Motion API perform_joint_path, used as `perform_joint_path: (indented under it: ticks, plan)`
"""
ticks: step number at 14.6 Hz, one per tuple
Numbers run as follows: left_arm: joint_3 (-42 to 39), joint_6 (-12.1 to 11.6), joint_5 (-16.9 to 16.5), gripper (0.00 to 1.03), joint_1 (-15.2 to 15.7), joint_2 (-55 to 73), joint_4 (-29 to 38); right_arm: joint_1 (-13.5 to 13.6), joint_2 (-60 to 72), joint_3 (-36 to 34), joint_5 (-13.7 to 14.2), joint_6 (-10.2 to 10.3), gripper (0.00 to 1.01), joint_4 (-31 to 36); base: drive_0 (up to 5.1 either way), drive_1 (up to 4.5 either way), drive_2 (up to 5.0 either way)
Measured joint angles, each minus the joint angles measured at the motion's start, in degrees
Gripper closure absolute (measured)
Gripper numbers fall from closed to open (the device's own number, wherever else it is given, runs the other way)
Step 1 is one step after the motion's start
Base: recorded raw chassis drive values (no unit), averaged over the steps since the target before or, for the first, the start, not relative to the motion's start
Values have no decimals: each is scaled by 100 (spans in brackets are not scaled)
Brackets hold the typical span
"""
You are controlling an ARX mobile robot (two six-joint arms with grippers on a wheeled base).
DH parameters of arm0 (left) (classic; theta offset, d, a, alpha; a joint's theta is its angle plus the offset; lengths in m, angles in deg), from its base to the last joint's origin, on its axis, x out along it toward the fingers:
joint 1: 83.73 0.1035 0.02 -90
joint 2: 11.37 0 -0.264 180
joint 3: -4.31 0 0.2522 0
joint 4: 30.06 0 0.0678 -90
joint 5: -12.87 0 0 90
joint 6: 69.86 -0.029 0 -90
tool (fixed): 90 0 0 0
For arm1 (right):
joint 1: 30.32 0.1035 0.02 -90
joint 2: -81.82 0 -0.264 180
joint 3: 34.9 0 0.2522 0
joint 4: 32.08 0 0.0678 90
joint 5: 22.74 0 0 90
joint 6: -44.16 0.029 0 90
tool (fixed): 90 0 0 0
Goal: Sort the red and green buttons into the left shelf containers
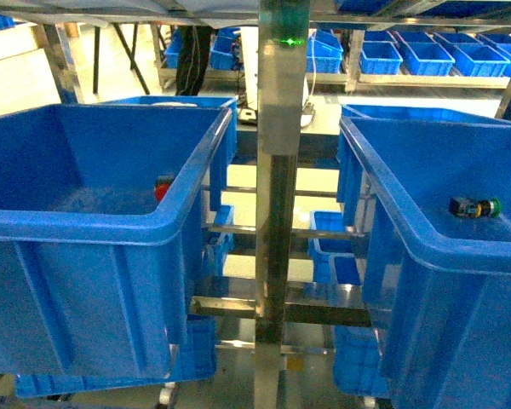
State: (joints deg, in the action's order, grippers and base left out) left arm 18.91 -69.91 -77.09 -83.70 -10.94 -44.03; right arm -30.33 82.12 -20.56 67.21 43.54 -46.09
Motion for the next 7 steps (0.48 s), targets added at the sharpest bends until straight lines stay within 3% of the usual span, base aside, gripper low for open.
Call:
perform_joint_path:
  ticks: [7]
  plan:
    - [0,4,0,5,0,0,0,0,0,0,2,2,3,0,0,0,0]
